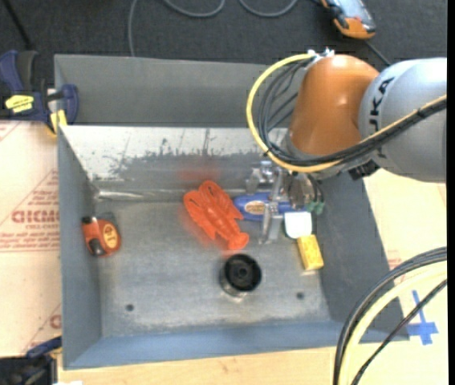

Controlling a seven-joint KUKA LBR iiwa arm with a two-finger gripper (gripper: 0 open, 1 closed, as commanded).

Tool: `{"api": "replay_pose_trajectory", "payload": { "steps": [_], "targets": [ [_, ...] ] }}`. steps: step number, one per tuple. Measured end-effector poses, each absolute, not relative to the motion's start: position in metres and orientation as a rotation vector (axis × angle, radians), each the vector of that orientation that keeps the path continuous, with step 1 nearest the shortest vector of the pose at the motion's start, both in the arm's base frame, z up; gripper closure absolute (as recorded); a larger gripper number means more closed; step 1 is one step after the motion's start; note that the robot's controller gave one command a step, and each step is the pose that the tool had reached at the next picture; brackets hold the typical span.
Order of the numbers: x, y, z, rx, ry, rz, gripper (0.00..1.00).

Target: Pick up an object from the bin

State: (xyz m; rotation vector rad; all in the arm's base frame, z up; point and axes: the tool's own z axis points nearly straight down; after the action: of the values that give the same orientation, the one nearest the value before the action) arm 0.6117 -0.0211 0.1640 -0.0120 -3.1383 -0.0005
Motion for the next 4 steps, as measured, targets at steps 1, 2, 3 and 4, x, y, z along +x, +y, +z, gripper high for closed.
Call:
{"api": "replay_pose_trajectory", "payload": {
  "steps": [1,2,3,4],
  "targets": [
    [0.613,-0.021,0.169,-0.011,-3.146,0.0,0.0],
    [0.618,-0.023,0.145,-0.035,-3.146,-0.001,0.0],
    [0.633,-0.012,0.128,-0.176,-3.143,0.0,1.0],
    [0.633,-0.012,0.128,-0.174,-3.143,0.001,0.0]
  ]
}}
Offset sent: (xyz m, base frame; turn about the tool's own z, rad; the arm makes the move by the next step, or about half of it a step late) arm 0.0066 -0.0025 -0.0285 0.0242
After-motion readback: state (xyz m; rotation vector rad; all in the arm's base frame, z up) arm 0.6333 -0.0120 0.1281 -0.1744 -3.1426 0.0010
